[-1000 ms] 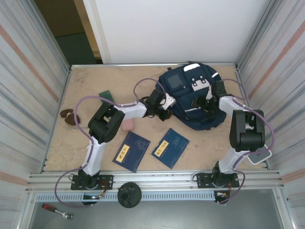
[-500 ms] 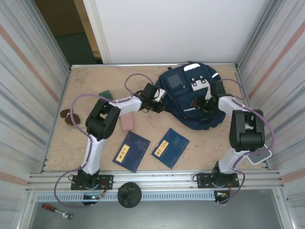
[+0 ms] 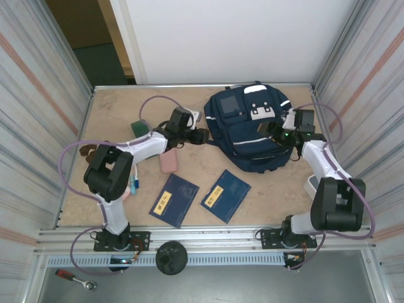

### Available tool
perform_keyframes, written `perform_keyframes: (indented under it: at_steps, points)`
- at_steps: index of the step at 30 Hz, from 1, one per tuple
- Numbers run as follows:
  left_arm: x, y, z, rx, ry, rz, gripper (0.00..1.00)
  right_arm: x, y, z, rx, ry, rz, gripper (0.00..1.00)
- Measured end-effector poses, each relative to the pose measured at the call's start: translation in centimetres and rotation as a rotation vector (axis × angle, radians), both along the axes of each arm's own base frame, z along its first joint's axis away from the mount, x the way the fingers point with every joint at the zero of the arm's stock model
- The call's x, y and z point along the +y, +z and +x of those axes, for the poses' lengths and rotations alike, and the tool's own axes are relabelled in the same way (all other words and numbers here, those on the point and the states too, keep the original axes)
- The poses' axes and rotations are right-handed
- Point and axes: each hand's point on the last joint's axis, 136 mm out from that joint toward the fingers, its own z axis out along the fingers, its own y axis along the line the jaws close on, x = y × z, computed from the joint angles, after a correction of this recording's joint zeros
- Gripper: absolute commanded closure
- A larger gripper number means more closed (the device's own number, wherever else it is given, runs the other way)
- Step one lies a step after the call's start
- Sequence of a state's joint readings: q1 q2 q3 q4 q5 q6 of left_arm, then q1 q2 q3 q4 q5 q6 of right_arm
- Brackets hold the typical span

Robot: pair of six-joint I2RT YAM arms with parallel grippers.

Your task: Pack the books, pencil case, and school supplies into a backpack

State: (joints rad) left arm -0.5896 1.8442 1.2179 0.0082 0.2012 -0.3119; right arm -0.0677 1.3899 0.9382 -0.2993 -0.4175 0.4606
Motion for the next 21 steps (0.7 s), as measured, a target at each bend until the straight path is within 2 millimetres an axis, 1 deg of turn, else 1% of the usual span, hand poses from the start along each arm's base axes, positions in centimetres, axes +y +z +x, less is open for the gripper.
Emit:
perform_keyframes:
  at_steps: [1, 2, 4, 7, 9, 10, 12, 15, 16, 19, 21]
  points:
    - [-1.4, 0.4, -0.8, 0.001, -0.029, -0.015, 0.4, -1.1, -0.3, -0.1, 0.016, -0.044, -0.029, 0.22]
    - [-2.8, 0.7, -1.5, 0.008, -0.055, -0.028, 0.39, -1.8, -0.7, -0.2, 0.028, -0.074, -0.045, 0.23]
    - [-5.8, 1.1, -2.6, 0.023, -0.107, -0.051, 0.39, -3.0, -2.4, -1.0, 0.077, -0.136, -0.07, 0.23]
    - [-9.8, 1.1, -3.1, 0.048, -0.154, -0.072, 0.38, -3.4, -6.2, -3.2, 0.169, -0.196, -0.08, 0.26]
    - [-11.3, 0.3, -2.8, 0.073, -0.156, -0.073, 0.38, -3.1, -8.0, -4.5, 0.204, -0.215, -0.084, 0.28]
    - [-11.9, -0.4, -2.5, 0.089, -0.151, -0.069, 0.38, -2.8, -8.4, -4.9, 0.205, -0.221, -0.081, 0.3]
    - [-12.4, -2.1, -2.0, 0.125, -0.139, -0.05, 0.38, -2.2, -8.6, -5.2, 0.188, -0.225, -0.082, 0.33]
    - [-12.5, -4.7, -1.7, 0.17, -0.113, -0.003, 0.39, -1.3, -8.6, -5.3, 0.157, -0.223, -0.089, 0.37]
    - [-12.4, -5.0, -1.5, 0.172, -0.104, 0.004, 0.39, -1.1, -8.7, -5.2, 0.149, -0.219, -0.092, 0.37]
    - [-12.1, -4.6, -0.7, 0.153, -0.069, 0.023, 0.4, 0.1, -8.9, -5.2, 0.131, -0.204, -0.096, 0.38]
    - [-11.6, -4.7, 0.0, 0.14, -0.039, 0.045, 0.4, 1.0, -8.9, -5.2, 0.119, -0.183, -0.093, 0.38]
